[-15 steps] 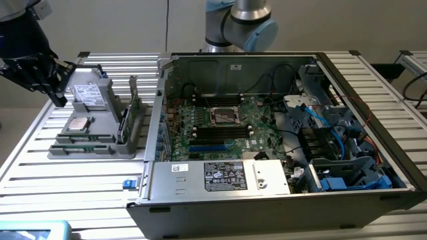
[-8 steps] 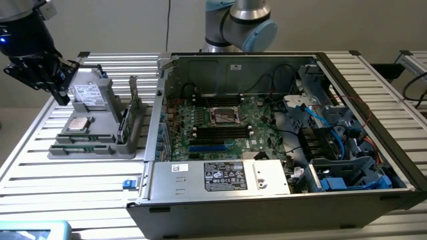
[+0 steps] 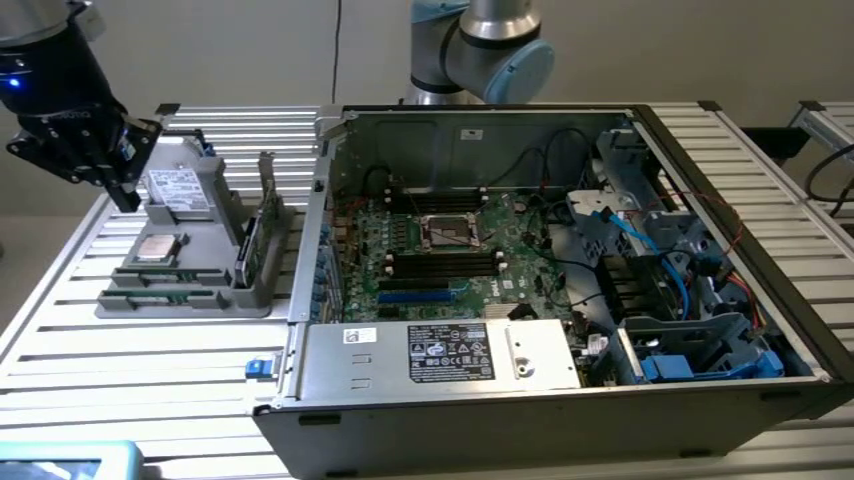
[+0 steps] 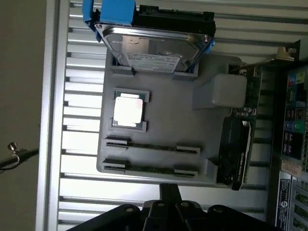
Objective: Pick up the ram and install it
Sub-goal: 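Pick up the ram and move it above insertion slot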
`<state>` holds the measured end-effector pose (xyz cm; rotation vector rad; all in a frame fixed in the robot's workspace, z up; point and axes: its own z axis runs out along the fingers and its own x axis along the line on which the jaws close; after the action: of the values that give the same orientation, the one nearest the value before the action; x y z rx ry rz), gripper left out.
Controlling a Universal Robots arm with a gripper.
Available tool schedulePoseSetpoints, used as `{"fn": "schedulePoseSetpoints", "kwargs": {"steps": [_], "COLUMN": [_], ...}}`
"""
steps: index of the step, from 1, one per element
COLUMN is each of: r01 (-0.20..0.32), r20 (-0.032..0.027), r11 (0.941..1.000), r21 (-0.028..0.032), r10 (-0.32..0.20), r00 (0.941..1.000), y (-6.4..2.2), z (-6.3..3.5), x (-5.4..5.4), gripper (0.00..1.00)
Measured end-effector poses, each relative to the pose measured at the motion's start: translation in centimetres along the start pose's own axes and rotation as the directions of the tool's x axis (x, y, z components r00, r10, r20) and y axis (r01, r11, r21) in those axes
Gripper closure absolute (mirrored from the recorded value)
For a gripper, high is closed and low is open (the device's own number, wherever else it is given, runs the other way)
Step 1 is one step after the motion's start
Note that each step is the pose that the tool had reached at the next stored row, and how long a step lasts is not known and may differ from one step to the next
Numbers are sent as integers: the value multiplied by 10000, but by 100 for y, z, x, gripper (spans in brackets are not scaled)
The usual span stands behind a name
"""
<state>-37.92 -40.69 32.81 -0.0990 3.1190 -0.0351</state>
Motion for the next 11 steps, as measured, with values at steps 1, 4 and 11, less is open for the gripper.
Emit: {"fn": "schedulePoseSetpoints", "kwargs": {"steps": [1,4,11], "r01": [118,662,1919], "r20": [5,18,51], "r11": [9999,9978,9814], "r21": [-4,-15,-36], "r10": [-118,-662,-1919], "r00": [9999,9978,9814], "y": [0,0,0], "z": [1,2,6], "x": [1,1,1], "gripper": [89,89,89]}}
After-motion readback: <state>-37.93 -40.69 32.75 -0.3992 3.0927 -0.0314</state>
